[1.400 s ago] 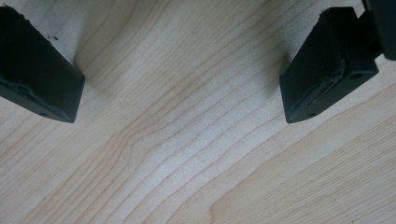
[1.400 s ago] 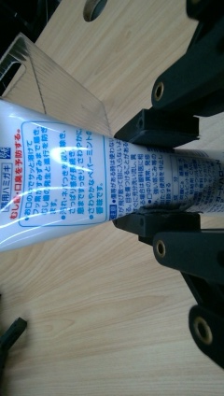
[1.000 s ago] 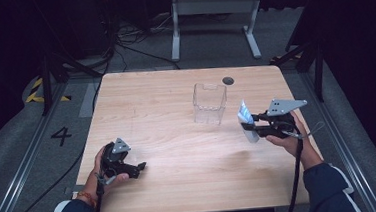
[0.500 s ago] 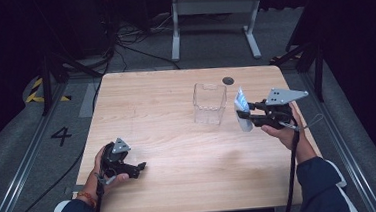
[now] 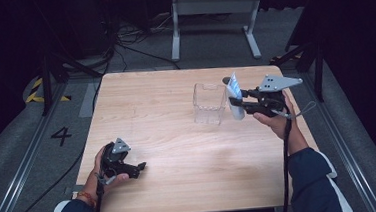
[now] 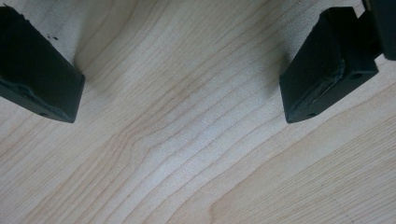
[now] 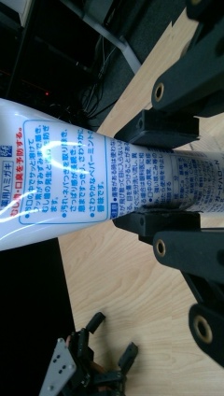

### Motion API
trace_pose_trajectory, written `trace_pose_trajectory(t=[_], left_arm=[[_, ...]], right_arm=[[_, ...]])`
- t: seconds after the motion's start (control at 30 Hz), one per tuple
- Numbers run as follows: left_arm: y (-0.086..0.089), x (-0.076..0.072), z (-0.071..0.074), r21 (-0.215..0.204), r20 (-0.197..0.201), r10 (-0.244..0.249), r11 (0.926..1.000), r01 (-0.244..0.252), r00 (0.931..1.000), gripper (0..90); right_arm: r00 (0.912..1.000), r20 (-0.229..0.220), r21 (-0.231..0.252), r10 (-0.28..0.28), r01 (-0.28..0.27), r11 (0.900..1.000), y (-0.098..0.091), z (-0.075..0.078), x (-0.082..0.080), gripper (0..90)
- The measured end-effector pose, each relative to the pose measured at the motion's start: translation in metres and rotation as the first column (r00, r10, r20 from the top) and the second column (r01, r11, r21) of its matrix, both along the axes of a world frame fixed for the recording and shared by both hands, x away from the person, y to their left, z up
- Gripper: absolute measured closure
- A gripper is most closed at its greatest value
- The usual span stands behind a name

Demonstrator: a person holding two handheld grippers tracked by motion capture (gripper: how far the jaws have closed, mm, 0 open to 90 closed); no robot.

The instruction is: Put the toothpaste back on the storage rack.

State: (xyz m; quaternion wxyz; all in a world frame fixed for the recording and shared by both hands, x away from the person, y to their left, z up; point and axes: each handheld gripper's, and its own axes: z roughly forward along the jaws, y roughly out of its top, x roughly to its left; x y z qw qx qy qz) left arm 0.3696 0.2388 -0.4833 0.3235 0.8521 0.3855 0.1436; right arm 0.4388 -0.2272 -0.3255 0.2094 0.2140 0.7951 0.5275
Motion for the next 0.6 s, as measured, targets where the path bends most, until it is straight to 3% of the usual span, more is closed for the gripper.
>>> trace_pose_trajectory(t=[0.6], left_arm=[[0.000,0.000,0.000,0.000,0.000,0.000,1.0000,0.000,1.0000,0.5]], right_arm=[[1.0000,0.006,0.021,-0.003,0.003,0.9998,0.023,0.010,0.022,64.6]])
